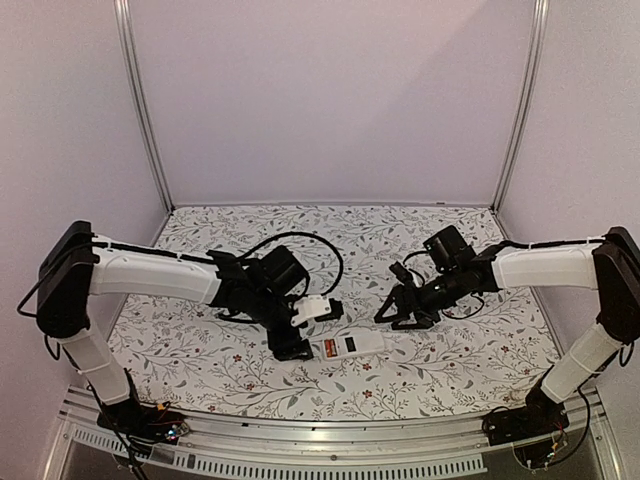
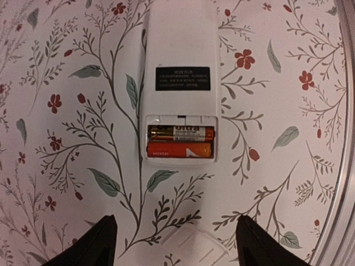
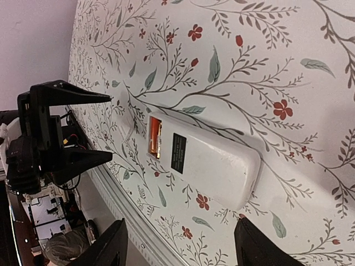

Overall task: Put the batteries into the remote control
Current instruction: Place the battery cover at the center of the board, then pick up the battery cover from the center of the board.

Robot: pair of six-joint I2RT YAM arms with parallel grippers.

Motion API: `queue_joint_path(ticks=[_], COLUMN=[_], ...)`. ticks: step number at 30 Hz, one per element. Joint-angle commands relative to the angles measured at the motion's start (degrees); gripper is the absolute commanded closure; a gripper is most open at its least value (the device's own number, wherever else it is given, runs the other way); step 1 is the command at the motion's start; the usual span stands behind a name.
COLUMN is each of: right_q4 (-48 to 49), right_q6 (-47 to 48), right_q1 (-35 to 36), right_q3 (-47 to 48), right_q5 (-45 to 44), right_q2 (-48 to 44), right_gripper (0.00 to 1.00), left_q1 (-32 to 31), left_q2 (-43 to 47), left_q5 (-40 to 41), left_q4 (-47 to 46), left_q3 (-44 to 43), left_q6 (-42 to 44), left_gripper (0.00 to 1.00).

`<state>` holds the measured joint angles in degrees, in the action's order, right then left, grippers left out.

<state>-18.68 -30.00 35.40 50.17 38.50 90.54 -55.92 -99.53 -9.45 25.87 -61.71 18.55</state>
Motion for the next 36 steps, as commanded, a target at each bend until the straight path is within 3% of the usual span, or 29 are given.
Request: queue_joint_path(ticks=[1, 3, 6, 9, 11, 13, 21, 36], right_q4=[2.8, 3.8, 4.6, 4.8, 4.8, 4.8, 4.8, 4.2], right_q6=[-1.5, -1.8, -2.2, -2.4, -2.3, -2.3, -2.4, -2.2], right_q1=[0.5, 0.6, 0.6, 0.5, 0.5, 0.4, -1.5, -2.6], right_q3=[-1.8, -2.8, -3.7, -4.1, -4.5, -4.8, -6.6, -7.5], right_q5=[2.8, 2.8, 2.5, 2.3, 2.3, 2.4, 2.4, 2.8], right_q2=[-2.7, -3.6, -4.6, -5.7, -6.4, -7.4, -10.6, -11.8], right_gripper=[0.34, 0.34, 0.34, 0.35, 0.35, 0.35, 0.35, 0.35], left_q1=[0.9, 0.9, 2.4, 1.0, 0.5, -0.6, -5.2, -6.8], left_q2=[6.6, 9.9, 10.9, 7.0, 3.5, 1.0, -4.0, -10.1], left_q5=[-1.7, -3.5, -3.4, 5.7, 7.0, 8.4, 9.3, 10.6], left_q4=[7.3, 7.8, 6.4, 9.4, 14.0, 17.1, 19.1, 16.2], left_q3=[1.8, 4.0, 3.9, -0.1, -4.5, -7.3, -7.1, -6.2], left_q6=[4.2, 7.0, 2.7, -2.9, -9.6, -15.6, -27.4, -29.3], left_gripper=[0.13, 0.08, 0.09, 0.26, 0.4, 0.47, 0.51, 0.68])
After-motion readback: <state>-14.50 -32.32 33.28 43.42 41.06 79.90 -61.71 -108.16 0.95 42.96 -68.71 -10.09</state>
